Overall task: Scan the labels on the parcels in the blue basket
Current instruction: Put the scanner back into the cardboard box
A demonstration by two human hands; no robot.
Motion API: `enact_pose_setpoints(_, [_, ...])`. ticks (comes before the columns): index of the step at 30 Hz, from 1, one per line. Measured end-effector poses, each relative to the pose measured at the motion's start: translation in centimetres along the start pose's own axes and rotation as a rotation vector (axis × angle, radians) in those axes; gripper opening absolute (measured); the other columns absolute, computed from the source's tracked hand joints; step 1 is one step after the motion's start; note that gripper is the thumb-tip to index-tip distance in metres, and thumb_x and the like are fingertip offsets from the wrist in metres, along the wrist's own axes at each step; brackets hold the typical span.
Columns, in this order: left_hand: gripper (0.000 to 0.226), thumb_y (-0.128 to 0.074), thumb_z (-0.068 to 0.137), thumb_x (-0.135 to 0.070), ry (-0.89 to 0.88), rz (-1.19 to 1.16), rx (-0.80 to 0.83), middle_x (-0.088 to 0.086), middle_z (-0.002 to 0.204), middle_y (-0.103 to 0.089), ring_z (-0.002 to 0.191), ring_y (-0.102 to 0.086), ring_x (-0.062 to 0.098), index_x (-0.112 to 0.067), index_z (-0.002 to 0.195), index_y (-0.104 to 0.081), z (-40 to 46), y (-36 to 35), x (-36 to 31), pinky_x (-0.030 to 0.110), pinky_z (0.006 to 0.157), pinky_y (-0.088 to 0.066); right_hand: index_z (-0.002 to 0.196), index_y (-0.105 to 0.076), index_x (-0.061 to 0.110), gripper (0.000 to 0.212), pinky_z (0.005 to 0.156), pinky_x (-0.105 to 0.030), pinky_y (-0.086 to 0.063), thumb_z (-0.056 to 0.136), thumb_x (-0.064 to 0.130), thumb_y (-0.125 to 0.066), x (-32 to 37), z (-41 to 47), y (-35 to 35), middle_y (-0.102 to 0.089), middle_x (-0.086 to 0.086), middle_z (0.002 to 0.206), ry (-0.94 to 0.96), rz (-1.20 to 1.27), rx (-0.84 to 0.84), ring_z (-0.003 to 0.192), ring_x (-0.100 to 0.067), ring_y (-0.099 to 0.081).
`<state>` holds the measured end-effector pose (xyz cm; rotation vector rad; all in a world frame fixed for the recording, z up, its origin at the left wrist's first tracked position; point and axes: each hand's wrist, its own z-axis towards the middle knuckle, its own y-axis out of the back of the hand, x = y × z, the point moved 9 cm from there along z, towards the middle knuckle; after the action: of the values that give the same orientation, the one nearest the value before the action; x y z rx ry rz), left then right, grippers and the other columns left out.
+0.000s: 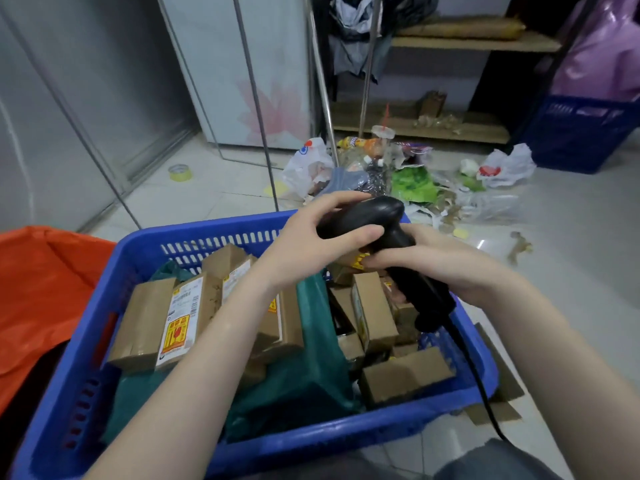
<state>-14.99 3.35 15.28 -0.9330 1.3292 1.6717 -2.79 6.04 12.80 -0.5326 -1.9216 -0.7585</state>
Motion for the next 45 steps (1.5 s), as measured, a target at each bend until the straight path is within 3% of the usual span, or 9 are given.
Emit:
enact_pose_setpoints(4, [0.039, -0.068, 0.073, -0.049, -0.032, 0.014, -0.058, -0.020, 0.108, -0.065, 0.107, -0.058, -0.003, -0.035, 0.109, -0.062, 0.4, -2.7, -1.7, 0.026, 0.092, -0.048, 0.119, -0.059, 0.022, 0.042, 0.073, -0.038, -0.061, 0.082, 0.006, -0.070, -1.4, -3.2, 3.9, -0.067, -0.015, 0.109, 0.060, -0.015, 0.016, 0.082, -0.031, -0.074])
enact_pose_setpoints(11, [0.021, -0.071, 0.074, -0.044, -0.013, -0.026, -0.113, -0.018, 0.095, -0.068, 0.090, -0.061, -0.004, -0.038, 0.093, -0.065, 0.5, -8.6, -3.3, 0.008, 0.074, -0.044, 0.113, -0.057, 0.037, 0.047, 0.084, -0.045, -0.057, 0.078, 0.007, -0.070, -6.2, -8.4, 9.5, -0.070, -0.003, 0.112, 0.052, -0.060, 0.027, 0.095, -0.026, -0.072])
enact_pose_setpoints(15, [0.023, -0.068, 0.076, -0.047, 0.017, -0.076, -0.102, -0.018, 0.098, -0.068, 0.092, -0.062, -0.002, -0.036, 0.096, -0.065, 2.0, -13.2, -2.9, 0.011, 0.075, -0.045, 0.106, -0.059, 0.021, 0.025, 0.080, -0.047, -0.055, 0.085, 0.009, -0.066, -9.6, -10.2, 13.7, -0.072, -0.008, 0.103, 0.039, -0.034, -0.229, 0.087, -0.021, -0.073])
enact_pose_setpoints(19, [0.032, -0.064, 0.079, -0.050, 0.073, -0.126, 0.021, -0.020, 0.106, -0.066, 0.104, -0.060, -0.002, -0.037, 0.109, -0.061, 4.1, -19.2, -1.5, 0.022, 0.087, -0.048, 0.107, -0.065, 0.018, 0.022, 0.054, -0.024, -0.049, 0.088, 0.007, -0.065, -12.9, -12.1, 17.3, -0.072, -0.006, 0.089, 0.072, 0.056, -0.467, 0.065, -0.011, -0.065])
enact_pose_setpoints(26, [0.051, -0.049, 0.091, -0.045, 0.047, 0.199, 0.146, -0.019, 0.142, -0.040, 0.132, -0.033, -0.002, -0.031, 0.139, -0.040, 6.5, -23.2, 2.0, 0.026, 0.107, -0.028, 0.110, -0.061, 0.025, 0.028, 0.053, -0.014, -0.042, 0.087, 0.009, -0.064, -22.6, -11.0, 18.6, -0.066, 0.002, 0.091, -0.021, 0.126, -0.749, 0.053, -0.001, -0.059])
enact_pose_setpoints(32, [0.042, -0.049, 0.094, -0.025, 0.070, 0.425, 0.069, -0.002, 0.134, -0.046, 0.126, -0.039, 0.006, -0.016, 0.134, -0.045, 5.5, -20.3, 9.1, 0.019, 0.102, -0.025, 0.134, -0.056, 0.023, 0.053, 0.081, -0.023, -0.041, 0.085, 0.004, -0.056, -30.7, -6.7, 15.5, -0.064, -0.008, 0.117, -0.164, -0.053, -0.669, 0.101, -0.022, -0.059])
enact_pose_setpoints(36, [0.041, -0.048, 0.095, -0.020, 0.059, 0.508, 0.098, -0.002, 0.133, -0.043, 0.123, -0.035, 0.002, -0.014, 0.135, -0.043, 4.1, -20.5, 11.6, 0.017, 0.102, -0.022, 0.139, -0.052, 0.022, 0.059, 0.064, -0.012, -0.037, 0.083, 0.004, -0.051, -35.2, -3.7, 12.5, -0.058, -0.014, 0.107, -0.275, -0.160, -0.551, 0.090, -0.023, -0.056])
enact_pose_setpoints(40, [0.043, -0.048, 0.095, -0.024, 0.015, 0.569, 0.164, 0.000, 0.138, -0.041, 0.131, -0.032, 0.007, -0.015, 0.136, -0.041, 3.4, -21.3, 12.6, 0.023, 0.108, -0.022, 0.148, -0.040, 0.021, 0.061, 0.096, -0.033, -0.044, 0.088, 0.006, -0.048, -38.5, -1.4, 10.4, -0.052, -0.018, 0.126, -0.392, -0.242, -0.494, 0.118, -0.035, -0.051])
enact_pose_setpoints(45, [0.044, -0.050, 0.093, -0.020, -0.004, 0.554, 0.176, 0.001, 0.136, -0.040, 0.118, -0.026, -0.010, -0.011, 0.136, -0.042, 3.3, -21.9, 13.1, -0.004, 0.098, -0.011, 0.150, -0.033, 0.020, 0.060, 0.101, -0.040, -0.039, 0.092, 0.008, -0.043, -39.3, 0.7, 8.9, -0.046, -0.018, 0.131, -0.403, -0.366, -0.437, 0.118, -0.037, -0.046])
